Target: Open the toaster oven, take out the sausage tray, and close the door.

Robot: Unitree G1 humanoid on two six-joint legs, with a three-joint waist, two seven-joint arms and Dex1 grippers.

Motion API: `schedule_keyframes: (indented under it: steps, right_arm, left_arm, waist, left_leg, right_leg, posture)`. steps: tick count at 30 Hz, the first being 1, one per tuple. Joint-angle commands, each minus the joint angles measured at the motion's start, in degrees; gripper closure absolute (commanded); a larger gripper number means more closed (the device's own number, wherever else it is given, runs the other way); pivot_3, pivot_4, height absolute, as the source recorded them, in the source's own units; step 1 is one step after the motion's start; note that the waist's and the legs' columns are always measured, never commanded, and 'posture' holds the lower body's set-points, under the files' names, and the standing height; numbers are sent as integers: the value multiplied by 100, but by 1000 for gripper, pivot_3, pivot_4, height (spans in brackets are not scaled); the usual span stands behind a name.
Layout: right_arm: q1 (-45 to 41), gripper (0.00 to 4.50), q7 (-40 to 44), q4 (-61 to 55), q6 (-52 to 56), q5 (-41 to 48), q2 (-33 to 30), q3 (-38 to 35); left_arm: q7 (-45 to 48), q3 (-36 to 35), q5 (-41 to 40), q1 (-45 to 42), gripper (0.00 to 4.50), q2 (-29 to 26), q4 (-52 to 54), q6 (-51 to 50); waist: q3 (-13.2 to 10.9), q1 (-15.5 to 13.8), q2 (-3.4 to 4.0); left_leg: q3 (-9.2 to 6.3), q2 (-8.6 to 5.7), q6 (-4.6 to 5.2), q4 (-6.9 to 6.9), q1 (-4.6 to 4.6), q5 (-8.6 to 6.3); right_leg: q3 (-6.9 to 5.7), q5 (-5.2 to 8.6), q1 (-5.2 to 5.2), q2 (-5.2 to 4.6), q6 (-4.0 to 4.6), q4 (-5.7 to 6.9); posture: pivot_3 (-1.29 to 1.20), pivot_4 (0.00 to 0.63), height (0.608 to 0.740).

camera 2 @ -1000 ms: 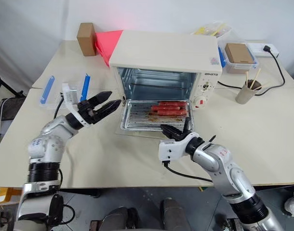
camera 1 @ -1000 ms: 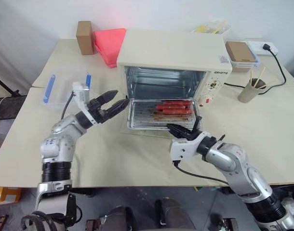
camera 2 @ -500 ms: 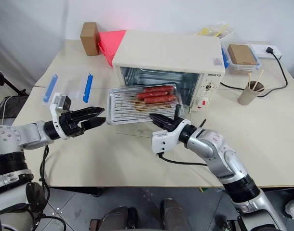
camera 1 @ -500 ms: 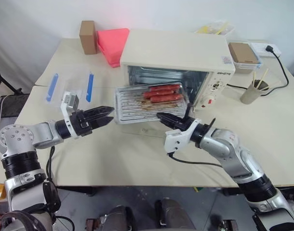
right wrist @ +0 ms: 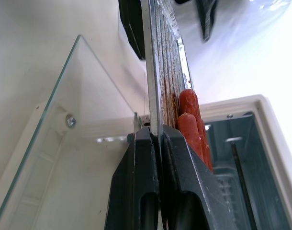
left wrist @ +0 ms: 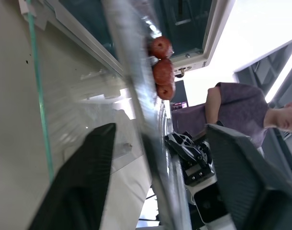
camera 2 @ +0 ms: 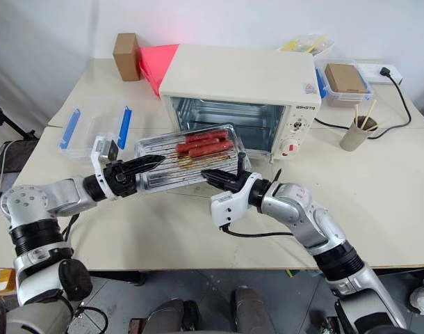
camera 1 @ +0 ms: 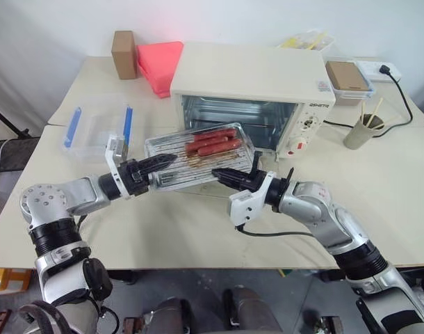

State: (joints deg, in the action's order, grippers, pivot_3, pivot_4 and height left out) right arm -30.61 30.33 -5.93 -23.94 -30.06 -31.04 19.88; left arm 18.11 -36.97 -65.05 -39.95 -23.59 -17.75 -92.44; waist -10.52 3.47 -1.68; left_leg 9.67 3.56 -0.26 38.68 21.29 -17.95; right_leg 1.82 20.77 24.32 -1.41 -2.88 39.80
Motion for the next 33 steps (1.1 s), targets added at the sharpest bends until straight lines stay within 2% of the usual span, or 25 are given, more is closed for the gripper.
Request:
schedule_keyframes:
  steps: [1,7,8,10,15,20,23,26,29,31,33]
  right_arm:
    - [-123,4411,5,-85,-145,200,-27,-132]
    - [2,4411,242,-160,32,814,89,-234]
    - [10,4174,311,-178,91,923,93,-255]
    - [32,3743,479,-194,182,1090,25,-275]
    - [237,2053,629,-201,-187,1623,-342,-600]
    - [950,2053,992,34,-569,2735,-914,-1264]
    - [1340,2053,1206,306,-324,3552,-1105,-1774]
    - [1492,2971,1490,740,-79,3947,-1340,-2144]
    - [1499,4041,1731,1165,202,4271,-1405,-2368]
    - [1458,4459,1976,1550,423,4475,-1416,-2442]
    - [1415,4459,2406,2032,608,4637,-1364,-2375]
  left_arm:
    - [-147,-107,-387,-116,2664,-8,-125,-5]
    - [-579,-406,-716,-237,4394,44,-491,-6]
    - [-679,-456,-810,-255,4484,27,-592,-6]
    - [-815,-396,-1054,-188,4500,-55,-723,-6]
    - [-1156,-648,-1746,56,4500,-353,-1103,-6]
    - [-1334,-709,-2715,1006,4500,-792,-1064,-5]
    - [-1667,-812,-3490,1719,4500,-889,-929,298]
    - [-2169,-711,-4499,2558,4500,-869,-423,946]
    - [-2330,-895,-4795,2968,4500,-527,225,1460]
    - [-2392,-1160,-4795,3137,4500,-176,666,1791]
    - [-2526,-1444,-4795,3316,4500,358,1256,2235]
  waist:
    - [0,3,0]
    - [-1,-3,-1]
    - [-1,-3,-1]
    - [0,0,-1]
    - [0,0,-1]
    - [0,16,-2]
    - [-4,7,-8]
    - [-4,4,-8]
    - [-4,-22,-8]
    - [-4,-56,-8]
    - [-4,-69,-8]
  left_leg:
    - [0,0,0,0,0,0]
    - [-1,0,0,2,0,0]
    - [-1,0,0,3,0,0]
    - [-1,0,0,5,0,0]
    - [-5,0,0,6,0,0]
    - [-9,1,0,0,-3,0]
    - [-18,0,0,1,-10,-1]
    - [-33,1,2,7,-21,-2]
    - [-63,1,3,10,-37,-3]
    - [-74,-2,7,18,-39,-7]
    - [-84,-4,15,29,-32,-12]
  right_leg:
    - [0,0,0,0,0,0]
    - [0,0,0,0,0,1]
    - [0,0,0,0,0,2]
    - [0,0,0,0,0,4]
    - [-2,0,0,-2,0,4]
    - [-4,0,-1,-2,0,5]
    - [-8,0,-16,-4,0,-1]
    - [-14,0,-37,-6,0,-8]
    - [-35,1,-72,-7,2,-28]
    - [-50,1,-92,-11,3,-35]
    - [-63,1,-98,-13,2,-42]
  posture:
    - [0,150,740]
    - [0,150,740]
    - [0,150,740]
    - [0,150,740]
    - [0,150,740]
    - [0,150,740]
    - [0,150,740]
    - [0,150,740]
    - [0,150,740]
    - [0,150,740]
    - [0,150,740]
